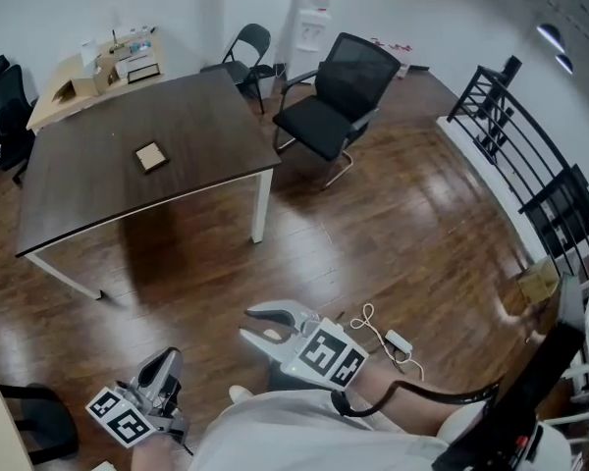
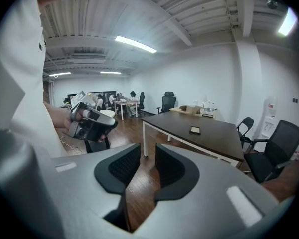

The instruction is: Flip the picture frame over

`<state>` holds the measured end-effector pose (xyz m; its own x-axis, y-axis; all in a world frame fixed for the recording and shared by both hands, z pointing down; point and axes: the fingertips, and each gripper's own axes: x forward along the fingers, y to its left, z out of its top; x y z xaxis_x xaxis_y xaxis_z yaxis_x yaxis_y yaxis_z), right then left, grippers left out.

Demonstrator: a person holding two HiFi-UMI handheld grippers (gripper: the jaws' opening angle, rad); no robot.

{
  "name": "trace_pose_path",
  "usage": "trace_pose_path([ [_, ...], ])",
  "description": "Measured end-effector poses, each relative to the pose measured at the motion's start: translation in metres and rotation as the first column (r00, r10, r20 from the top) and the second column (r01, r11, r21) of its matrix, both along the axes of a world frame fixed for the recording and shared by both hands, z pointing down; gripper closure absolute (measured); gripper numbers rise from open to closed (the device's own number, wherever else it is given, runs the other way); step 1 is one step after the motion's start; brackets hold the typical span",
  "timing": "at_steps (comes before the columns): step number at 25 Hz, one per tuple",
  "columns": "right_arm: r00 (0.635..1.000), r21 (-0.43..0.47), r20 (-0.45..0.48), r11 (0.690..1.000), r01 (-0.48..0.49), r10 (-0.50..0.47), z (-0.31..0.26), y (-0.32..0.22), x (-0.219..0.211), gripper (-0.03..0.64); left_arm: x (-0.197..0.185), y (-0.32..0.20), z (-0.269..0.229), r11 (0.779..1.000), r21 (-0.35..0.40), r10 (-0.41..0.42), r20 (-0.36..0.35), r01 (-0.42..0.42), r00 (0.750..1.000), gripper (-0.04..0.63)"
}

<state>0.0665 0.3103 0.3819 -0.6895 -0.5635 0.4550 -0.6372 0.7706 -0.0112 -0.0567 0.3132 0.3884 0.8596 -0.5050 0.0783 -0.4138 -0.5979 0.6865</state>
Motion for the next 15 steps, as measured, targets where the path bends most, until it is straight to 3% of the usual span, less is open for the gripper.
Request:
trace_pose_path([
  [15,1.0,0.005,-0.024,1.0,0.013,-0.012,0.003,0.013,-0.022,0.52,-0.022,0.016,0.019,1.0,-0.009,-0.004,0.013,0.004,1.0,0.592],
])
